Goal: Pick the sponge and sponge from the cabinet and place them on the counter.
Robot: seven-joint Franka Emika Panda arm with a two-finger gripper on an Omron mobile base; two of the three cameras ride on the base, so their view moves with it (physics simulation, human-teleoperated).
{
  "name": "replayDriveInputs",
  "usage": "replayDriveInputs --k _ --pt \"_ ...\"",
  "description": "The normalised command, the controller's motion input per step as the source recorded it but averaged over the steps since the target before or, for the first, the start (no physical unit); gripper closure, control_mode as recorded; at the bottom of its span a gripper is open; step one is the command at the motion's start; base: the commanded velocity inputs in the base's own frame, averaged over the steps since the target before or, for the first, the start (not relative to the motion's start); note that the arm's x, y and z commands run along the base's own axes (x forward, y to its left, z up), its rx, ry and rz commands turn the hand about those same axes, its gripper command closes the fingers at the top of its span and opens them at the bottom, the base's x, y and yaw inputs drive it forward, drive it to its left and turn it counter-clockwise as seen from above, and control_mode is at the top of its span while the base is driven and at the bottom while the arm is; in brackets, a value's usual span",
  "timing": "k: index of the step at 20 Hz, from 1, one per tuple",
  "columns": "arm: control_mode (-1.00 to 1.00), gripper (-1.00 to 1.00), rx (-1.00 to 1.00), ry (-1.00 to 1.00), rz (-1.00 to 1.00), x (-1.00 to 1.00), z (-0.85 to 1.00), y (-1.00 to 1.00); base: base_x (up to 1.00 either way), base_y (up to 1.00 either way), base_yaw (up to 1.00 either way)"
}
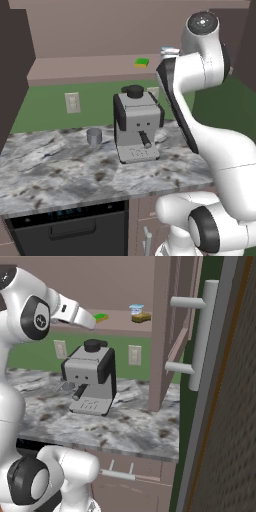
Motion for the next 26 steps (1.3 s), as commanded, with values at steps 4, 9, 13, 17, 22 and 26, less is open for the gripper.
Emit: replayDriveInputs --k 4,9,13,17,22,26 --pt "-1.0 -1.0 -0.09 0.04 0.0 0.08 0.0 -0.1 0.0 0.0 0.0" --pt "-1.0 -1.0 -0.07 0.03 0.0 0.15 -0.01 -0.15 0.0 0.0 0.0" --pt "-1.0 -1.0 -0.03 0.04 0.0 0.2 0.0 -0.16 0.0 0.0 0.0" --pt "-1.0 -1.0 0.0 0.02 0.0 0.26 0.0 -0.13 0.0 0.0 0.0" --pt "-1.0 -1.0 0.01 0.0 -0.02 0.23 -0.03 -0.09 0.0 0.0 0.0" --pt "-1.0 -1.0 0.05 0.0 -0.05 0.2 -0.08 -0.03 0.0 0.0 0.0"
